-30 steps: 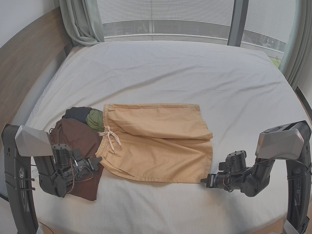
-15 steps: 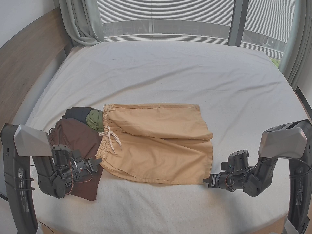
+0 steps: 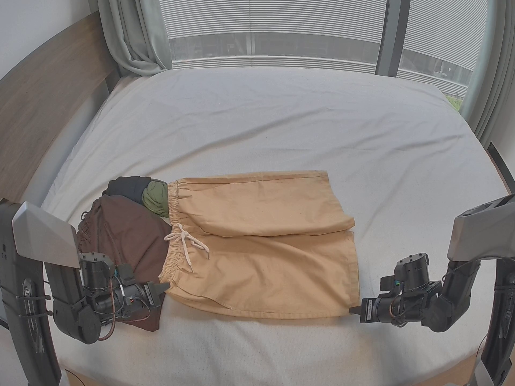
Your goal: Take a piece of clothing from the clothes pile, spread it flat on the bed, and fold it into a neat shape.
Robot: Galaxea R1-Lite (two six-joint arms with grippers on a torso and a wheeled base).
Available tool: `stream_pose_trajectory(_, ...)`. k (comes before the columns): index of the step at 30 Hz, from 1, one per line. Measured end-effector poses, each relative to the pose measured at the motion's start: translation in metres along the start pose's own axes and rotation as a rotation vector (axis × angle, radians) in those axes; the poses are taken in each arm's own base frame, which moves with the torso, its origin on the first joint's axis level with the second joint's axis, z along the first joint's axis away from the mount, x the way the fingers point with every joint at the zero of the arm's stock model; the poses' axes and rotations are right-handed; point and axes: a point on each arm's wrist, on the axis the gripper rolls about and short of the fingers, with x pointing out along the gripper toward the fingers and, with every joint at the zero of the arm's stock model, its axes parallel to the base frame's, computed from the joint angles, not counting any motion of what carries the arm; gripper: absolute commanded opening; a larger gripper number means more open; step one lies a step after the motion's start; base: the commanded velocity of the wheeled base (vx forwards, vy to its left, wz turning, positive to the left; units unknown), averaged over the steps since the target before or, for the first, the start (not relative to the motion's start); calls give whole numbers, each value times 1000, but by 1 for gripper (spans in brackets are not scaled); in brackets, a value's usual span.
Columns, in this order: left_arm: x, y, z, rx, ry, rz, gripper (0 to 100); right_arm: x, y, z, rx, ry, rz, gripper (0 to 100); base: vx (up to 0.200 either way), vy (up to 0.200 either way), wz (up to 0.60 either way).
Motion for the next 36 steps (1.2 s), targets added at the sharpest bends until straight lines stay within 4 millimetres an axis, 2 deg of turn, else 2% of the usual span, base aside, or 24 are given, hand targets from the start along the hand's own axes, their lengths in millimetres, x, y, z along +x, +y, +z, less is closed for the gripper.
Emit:
stream_pose_trajectory(7, -14, -2, -11, 9, 32, 15, 0, -14, 0, -11, 5, 25, -9, 0, 0, 0, 0)
stream_pose_trajectory(14, -27, 0, -22, 39, 86, 38, 0, -20, -2, -20, -18, 59, -19, 0, 0, 0, 0)
stream_pose_trajectory(27, -41, 0, -35, 75, 156, 38, 0, -30, -5, -36, -50, 114, -31, 0, 0, 0, 0)
stream_pose_trajectory(36, -50, 3, -41, 99, 187, 41, 0, -40, -5, -43, -80, 64, -11, 0, 0, 0, 0)
